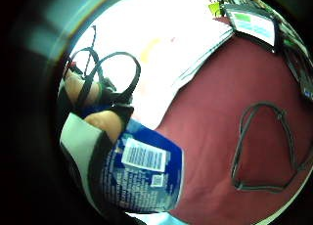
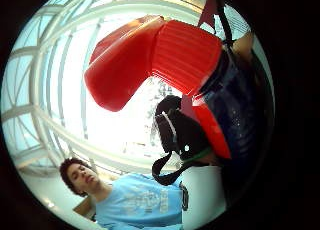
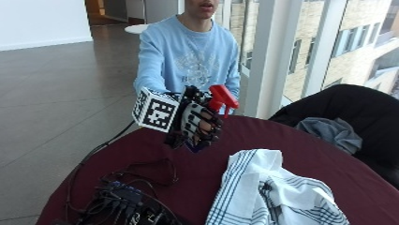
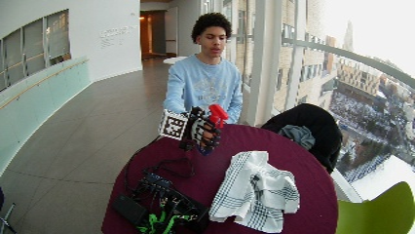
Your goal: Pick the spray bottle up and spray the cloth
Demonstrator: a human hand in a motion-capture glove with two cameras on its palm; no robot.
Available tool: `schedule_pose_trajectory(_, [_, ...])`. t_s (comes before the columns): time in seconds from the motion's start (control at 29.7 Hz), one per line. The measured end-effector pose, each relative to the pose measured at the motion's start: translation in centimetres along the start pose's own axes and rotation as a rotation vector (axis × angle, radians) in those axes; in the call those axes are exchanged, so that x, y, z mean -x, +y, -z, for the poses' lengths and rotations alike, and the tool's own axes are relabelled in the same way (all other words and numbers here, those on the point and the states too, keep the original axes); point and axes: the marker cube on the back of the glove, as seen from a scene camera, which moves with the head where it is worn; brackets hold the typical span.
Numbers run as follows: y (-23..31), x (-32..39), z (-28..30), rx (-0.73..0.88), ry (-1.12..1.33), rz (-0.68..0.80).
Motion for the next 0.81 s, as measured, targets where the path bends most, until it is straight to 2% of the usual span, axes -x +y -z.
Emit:
schedule_pose_trajectory(0.3, [-2.8, 1.3, -0.8, 0.2, -0.003, -0.176])
schedule_pose_trajectory(0.81, [-4.0, 1.1, -1.9, 0.296, -0.013, -0.323])
